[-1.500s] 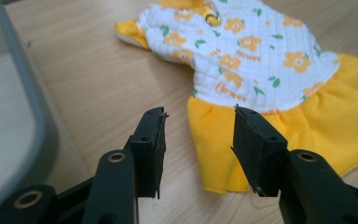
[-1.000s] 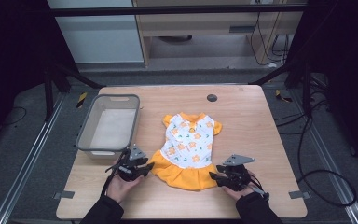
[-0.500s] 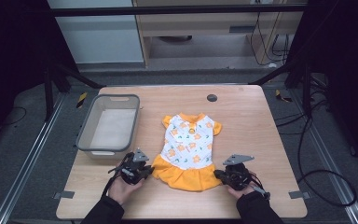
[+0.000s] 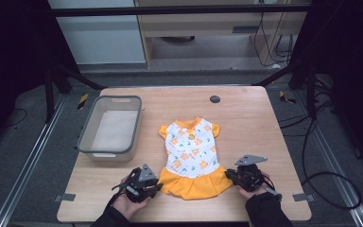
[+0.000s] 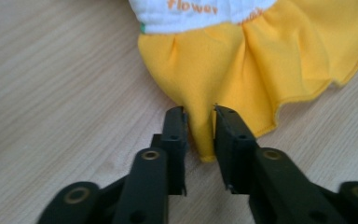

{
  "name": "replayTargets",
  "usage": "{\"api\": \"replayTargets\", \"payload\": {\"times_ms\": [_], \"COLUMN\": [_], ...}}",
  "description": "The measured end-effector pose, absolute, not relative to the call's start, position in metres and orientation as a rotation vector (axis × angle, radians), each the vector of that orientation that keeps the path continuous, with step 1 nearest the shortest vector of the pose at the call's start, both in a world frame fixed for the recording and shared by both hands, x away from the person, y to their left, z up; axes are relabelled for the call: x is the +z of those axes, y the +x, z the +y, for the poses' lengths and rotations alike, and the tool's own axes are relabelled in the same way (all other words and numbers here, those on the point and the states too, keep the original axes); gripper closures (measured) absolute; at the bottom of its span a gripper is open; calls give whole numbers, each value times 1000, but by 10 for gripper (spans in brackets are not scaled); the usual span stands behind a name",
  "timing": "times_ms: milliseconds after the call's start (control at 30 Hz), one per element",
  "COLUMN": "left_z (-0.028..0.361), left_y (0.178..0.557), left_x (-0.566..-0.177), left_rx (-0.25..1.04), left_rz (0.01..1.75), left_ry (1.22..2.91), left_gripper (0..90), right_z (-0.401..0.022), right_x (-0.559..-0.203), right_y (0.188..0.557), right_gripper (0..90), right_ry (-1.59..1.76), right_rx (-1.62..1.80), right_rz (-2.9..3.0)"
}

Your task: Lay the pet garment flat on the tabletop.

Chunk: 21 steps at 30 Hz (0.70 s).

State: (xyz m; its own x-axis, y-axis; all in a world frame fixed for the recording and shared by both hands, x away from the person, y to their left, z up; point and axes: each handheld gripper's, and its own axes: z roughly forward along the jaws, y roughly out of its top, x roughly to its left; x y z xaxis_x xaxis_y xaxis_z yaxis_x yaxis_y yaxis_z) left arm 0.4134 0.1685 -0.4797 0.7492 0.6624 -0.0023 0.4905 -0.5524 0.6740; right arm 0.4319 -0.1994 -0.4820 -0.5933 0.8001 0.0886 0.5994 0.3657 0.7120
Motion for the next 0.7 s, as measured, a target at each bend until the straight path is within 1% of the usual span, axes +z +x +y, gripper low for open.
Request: {"api": "replayTargets", "payload": {"times_ms": [67,167,200,300,333,433,500,600,700], "left_z": [173,178,178,174,171,161,150,137,126], "left_y": [412,415,418,426,430,442,453,466,479], "left_x": [-471,-459,-456,-447,-446,-444,-445,-451,-463], "left_rx": [372,434,451,510,512,491,466,431,410], "left_rz": [843,824,819,792,799,815,824,838,853], "left_ry": [2217,2151,2137,2103,2097,2086,2087,2089,2128], "left_gripper": [646,652,671,792,833,885,892,892,889], "right_z": [-202,-208,-208,-208,-207,-202,-196,-187,-175], "right_x": [-477,-470,-469,-466,-466,-468,-469,-470,-474], "right_y": [431,433,434,442,445,454,461,472,484], "right_gripper": [783,790,799,834,849,880,896,899,898], "right_ry": [1229,1182,1176,1165,1169,1184,1169,1170,1177], "right_rx": [1084,1157,1172,1224,1242,1273,1275,1285,1283], "right_rz": [2322,2262,2247,2208,2202,2195,2197,2198,2206]}}
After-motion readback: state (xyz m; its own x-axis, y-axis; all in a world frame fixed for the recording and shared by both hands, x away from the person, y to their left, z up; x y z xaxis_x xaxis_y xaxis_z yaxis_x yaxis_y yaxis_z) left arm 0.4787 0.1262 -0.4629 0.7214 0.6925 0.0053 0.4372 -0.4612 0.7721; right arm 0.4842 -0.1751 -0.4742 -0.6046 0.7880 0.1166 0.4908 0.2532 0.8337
